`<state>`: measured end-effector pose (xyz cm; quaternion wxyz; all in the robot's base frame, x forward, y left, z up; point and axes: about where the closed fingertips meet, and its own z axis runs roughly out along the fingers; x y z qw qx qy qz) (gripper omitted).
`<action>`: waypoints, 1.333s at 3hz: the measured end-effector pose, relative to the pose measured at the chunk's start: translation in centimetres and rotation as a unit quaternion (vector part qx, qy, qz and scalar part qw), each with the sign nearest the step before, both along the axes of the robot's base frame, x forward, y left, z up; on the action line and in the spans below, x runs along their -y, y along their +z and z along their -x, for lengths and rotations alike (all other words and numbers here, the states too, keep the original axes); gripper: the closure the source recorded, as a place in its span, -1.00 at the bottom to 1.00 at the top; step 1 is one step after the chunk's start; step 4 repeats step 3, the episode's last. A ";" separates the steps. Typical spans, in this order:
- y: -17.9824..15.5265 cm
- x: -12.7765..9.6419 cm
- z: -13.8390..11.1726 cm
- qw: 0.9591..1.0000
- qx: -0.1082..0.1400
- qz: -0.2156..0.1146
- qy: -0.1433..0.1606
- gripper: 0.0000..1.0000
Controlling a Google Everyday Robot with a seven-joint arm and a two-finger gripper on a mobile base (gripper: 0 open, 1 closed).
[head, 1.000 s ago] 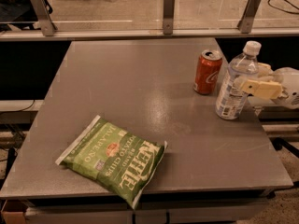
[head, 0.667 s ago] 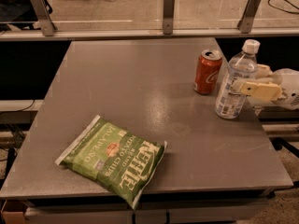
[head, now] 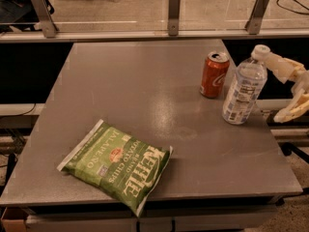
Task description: Place blue plastic bottle upright
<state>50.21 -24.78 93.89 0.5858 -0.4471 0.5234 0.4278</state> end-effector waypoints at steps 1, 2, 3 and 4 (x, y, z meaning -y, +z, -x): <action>1.5 3.8 1.1 0.998 0.020 0.060 -0.030 -1.00; 4.6 9.8 2.1 0.987 0.037 0.118 -0.104 -1.00; 5.2 10.2 1.9 0.986 0.043 0.117 -0.111 -1.00; 5.2 10.2 1.9 0.986 0.043 0.117 -0.111 -1.00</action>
Offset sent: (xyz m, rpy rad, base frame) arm -0.0401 -0.1815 0.0846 -0.3766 -0.1089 -0.3934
